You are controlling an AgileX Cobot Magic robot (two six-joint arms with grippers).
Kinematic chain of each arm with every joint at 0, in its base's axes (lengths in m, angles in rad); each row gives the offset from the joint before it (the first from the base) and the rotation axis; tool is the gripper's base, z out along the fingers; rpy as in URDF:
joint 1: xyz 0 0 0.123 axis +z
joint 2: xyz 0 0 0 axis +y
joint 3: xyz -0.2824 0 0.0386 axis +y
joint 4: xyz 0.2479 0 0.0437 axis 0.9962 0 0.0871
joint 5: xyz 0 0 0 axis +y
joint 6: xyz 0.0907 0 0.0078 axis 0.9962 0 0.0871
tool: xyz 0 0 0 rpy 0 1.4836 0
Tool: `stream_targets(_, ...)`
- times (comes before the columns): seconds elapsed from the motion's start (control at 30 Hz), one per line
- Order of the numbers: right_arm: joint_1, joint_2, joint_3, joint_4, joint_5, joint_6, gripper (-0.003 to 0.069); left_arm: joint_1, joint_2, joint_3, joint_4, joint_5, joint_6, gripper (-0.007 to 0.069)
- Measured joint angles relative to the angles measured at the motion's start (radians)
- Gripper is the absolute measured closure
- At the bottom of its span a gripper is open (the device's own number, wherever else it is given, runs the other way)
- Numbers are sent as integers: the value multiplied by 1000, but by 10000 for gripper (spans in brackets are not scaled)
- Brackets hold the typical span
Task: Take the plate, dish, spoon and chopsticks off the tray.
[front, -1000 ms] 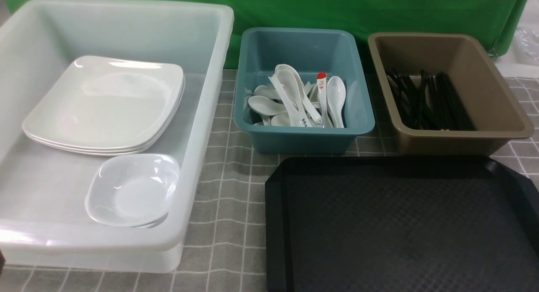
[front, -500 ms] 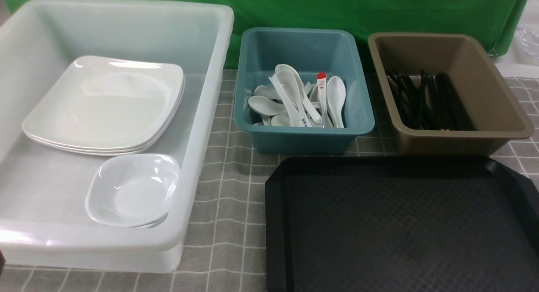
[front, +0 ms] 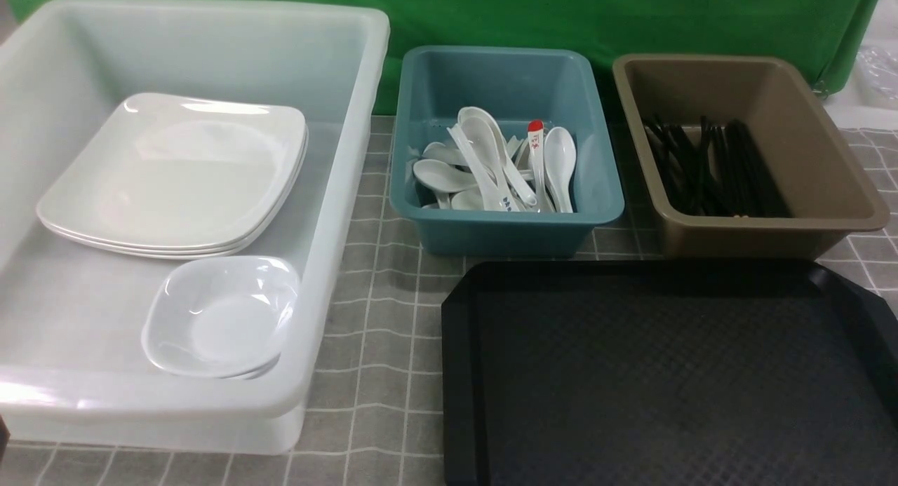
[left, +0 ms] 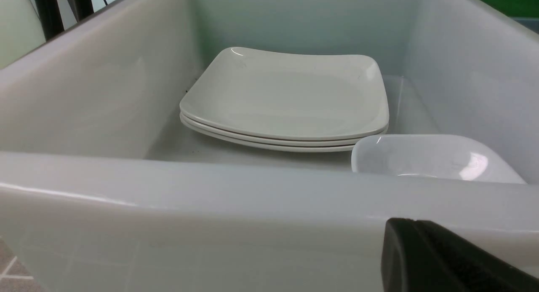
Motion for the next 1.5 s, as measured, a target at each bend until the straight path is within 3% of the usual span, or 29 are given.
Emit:
stream_targets(0.13, -173, -65, 146, -7, 74, -1, 424, 0, -1, 0, 1, 1, 0, 622)
stream_targets(0.23, -235, -100, 153, -11, 88, -5, 424, 0, -1, 0, 1, 0, 0, 622)
stream_targets(1.5, -238, -101, 153, -11, 89, 11, 422, 0, -1, 0, 18, 1, 0, 622)
